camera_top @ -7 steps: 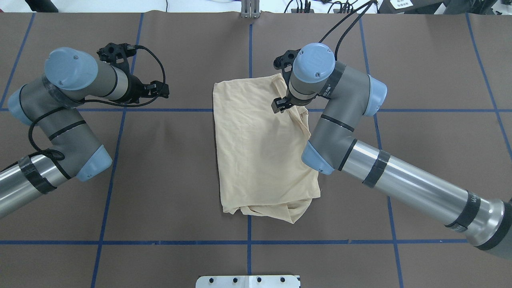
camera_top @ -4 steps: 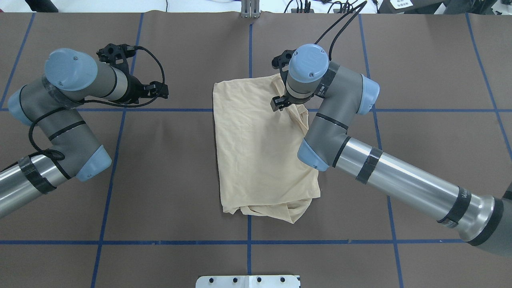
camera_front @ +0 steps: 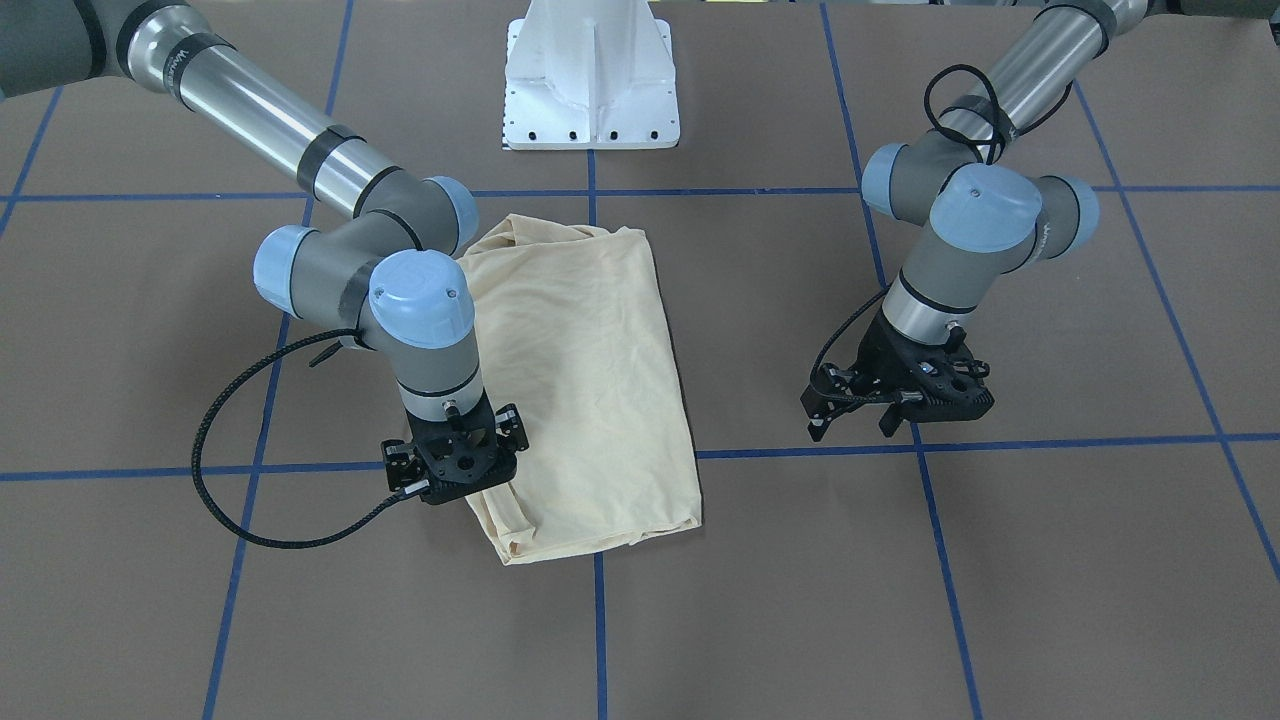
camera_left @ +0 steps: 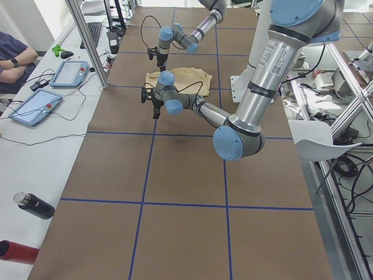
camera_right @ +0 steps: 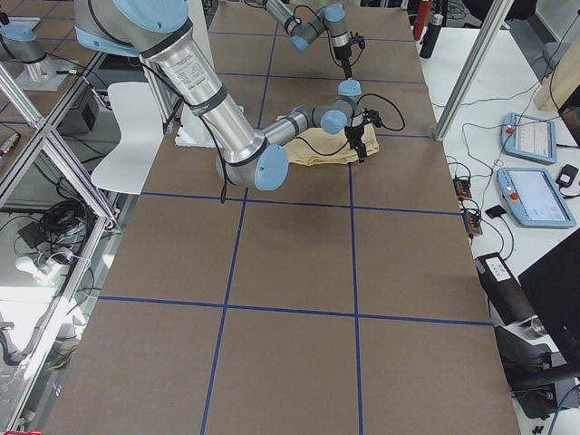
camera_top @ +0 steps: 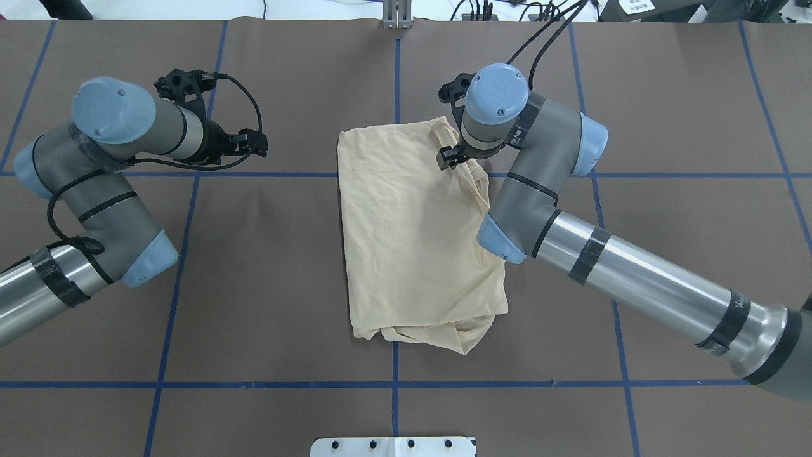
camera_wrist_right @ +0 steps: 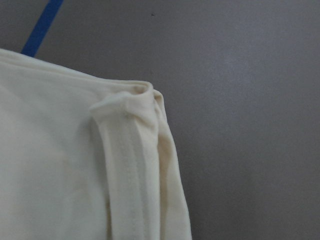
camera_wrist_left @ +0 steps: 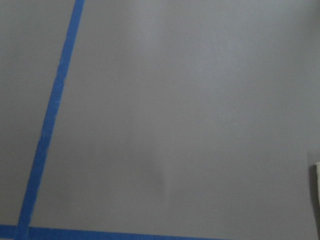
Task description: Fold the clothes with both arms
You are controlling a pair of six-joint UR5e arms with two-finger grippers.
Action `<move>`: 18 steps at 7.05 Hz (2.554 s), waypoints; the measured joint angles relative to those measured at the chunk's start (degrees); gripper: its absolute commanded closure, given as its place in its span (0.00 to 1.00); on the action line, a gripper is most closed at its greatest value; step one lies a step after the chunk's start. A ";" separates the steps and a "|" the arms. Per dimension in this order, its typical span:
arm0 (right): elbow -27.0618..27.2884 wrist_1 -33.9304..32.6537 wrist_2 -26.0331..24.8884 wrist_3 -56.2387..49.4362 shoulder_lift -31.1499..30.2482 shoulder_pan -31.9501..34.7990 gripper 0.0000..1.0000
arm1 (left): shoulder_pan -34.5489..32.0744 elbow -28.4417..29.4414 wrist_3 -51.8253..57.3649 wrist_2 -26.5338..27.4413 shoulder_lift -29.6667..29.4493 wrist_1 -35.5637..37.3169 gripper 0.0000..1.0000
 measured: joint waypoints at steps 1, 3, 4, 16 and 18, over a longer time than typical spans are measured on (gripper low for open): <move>-0.35 0.02 0.00 -0.04 -0.09 0.15 0.00 | 0.00 0.01 -0.01 0.00 -0.04 0.00 0.00; -0.88 0.01 0.13 -0.74 -0.52 1.33 0.00 | 0.05 0.01 -0.01 0.00 -0.08 -0.03 0.00; -0.98 -0.03 0.60 -2.71 -1.22 2.93 0.00 | 0.05 0.01 -0.01 0.00 -0.08 -0.06 0.00; -7.03 1.42 -1.91 -3.95 7.04 0.99 0.00 | 0.14 -0.14 0.15 -0.05 -0.09 -0.09 0.00; -7.94 1.72 -2.32 -3.35 6.59 0.64 0.00 | 0.12 -0.07 0.13 -0.06 -0.10 -0.07 0.00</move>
